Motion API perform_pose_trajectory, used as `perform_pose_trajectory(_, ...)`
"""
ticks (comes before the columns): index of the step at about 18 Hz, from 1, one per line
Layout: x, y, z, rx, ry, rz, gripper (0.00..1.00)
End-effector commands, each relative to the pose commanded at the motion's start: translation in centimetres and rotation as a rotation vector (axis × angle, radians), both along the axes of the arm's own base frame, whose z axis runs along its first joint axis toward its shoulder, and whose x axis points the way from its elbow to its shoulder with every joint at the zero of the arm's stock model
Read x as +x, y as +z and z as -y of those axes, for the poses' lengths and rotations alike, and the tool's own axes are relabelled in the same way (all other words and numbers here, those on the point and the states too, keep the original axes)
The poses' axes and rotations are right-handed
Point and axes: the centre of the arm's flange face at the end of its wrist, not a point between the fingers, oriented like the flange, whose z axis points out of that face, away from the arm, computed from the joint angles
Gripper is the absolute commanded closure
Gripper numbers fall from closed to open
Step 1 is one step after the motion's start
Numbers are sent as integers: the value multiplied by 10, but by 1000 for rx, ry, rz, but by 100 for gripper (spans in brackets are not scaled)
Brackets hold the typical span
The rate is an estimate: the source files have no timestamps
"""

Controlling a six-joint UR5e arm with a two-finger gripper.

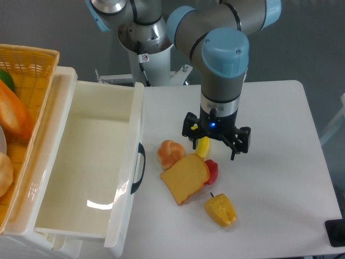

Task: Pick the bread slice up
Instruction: 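Lower the open gripper toward the yellow bread slice beside the red pepper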

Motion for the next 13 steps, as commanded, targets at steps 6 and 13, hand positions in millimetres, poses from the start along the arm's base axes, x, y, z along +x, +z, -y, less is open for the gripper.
perform_pose_trajectory(6,2,-9,-4,10,3,26,0)
perform_pose_trajectory(13,7,-55,-6,-21,-5,72,0)
